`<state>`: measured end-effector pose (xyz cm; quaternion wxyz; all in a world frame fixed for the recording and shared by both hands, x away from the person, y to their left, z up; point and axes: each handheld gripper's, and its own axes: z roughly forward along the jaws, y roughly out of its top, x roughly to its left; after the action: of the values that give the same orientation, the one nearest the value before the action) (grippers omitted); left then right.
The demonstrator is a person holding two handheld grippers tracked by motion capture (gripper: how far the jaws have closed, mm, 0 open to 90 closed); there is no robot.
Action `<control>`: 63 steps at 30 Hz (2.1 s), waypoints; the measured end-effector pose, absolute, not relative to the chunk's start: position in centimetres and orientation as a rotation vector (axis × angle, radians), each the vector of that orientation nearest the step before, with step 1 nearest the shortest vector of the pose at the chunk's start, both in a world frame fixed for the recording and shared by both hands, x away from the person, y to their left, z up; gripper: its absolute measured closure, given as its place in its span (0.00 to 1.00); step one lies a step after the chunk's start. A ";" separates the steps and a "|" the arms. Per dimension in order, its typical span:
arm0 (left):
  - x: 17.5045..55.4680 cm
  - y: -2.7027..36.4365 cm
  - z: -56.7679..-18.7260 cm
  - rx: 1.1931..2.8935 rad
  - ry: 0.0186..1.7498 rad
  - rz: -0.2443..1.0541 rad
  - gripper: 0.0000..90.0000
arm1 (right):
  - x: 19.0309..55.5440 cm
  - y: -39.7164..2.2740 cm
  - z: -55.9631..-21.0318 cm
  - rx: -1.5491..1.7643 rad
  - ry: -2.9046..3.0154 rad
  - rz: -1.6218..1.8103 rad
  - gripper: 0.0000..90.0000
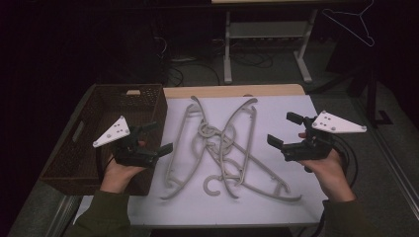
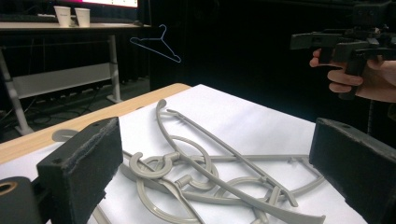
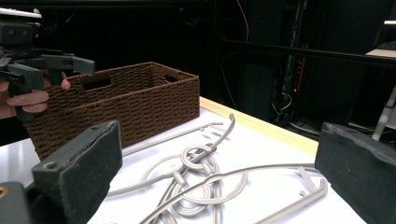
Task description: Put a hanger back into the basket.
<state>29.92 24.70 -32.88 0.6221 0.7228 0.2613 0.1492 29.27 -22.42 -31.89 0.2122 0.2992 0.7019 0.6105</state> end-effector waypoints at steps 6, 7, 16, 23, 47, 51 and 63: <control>29.9 23.5 -32.8 1.704 0.595 0.318 0.03 | 29.2 -22.6 -32.4 0.851 1.966 1.641 0.01; 29.9 23.3 -32.8 1.712 0.596 0.316 0.03 | 29.2 -22.7 -32.5 0.857 1.969 1.631 0.01; 30.1 21.8 -33.0 1.743 0.610 0.308 0.03 | 28.4 -24.0 -35.3 0.935 2.003 1.561 0.01; 30.8 20.1 -33.6 1.772 0.618 0.296 0.03 | 27.7 -25.1 -37.1 0.997 1.974 1.546 0.01; 33.3 13.1 -37.1 1.943 0.666 0.241 0.06 | 27.2 -26.2 -38.3 1.043 1.969 1.506 0.01; 33.6 12.0 -38.0 1.966 0.689 0.226 0.07 | 27.2 -26.2 -38.3 1.047 1.971 1.500 0.01; 34.6 9.1 -41.0 2.109 0.746 0.233 0.15 | 27.2 -26.3 -38.3 1.056 1.966 1.497 0.01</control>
<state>34.58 9.09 -40.95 0.4314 0.8459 0.2993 0.0935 27.17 -26.29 -38.26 0.2253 0.3830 0.7128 0.5426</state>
